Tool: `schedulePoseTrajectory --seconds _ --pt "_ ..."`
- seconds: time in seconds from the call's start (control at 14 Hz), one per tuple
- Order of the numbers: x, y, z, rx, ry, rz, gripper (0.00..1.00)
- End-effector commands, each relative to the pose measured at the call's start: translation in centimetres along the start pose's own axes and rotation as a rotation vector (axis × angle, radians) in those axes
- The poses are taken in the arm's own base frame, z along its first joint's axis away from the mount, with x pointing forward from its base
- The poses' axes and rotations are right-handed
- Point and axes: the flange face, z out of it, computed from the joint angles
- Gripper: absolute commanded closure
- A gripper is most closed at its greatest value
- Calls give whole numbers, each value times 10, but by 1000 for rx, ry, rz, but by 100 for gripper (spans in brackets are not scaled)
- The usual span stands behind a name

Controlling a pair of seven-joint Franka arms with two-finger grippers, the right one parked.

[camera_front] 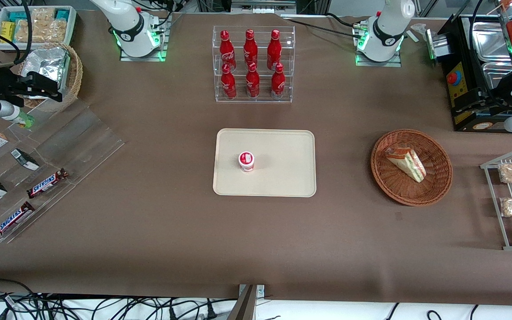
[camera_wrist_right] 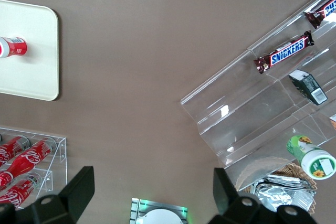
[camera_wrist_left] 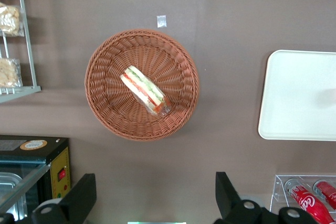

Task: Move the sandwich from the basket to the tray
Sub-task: 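Move the left gripper over the wicker basket toward the sandwich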

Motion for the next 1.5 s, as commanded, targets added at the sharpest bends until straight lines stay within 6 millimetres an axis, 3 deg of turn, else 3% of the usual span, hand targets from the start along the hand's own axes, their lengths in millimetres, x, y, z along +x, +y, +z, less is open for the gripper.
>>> schedulePoseTrajectory --seconds 0.0,0.21,0.43,0.64,0.93,1.43 --pt "-4 2 -14 22 28 27 0" --pt "-1 -1 -12 28 25 7 0" --pt "4 -1 6 30 -12 -50 0" --pt "7 -5 45 75 -69 -174 0" --pt "14 -13 106 97 -38 -294 0" --pt "9 -14 206 116 51 -562 0"
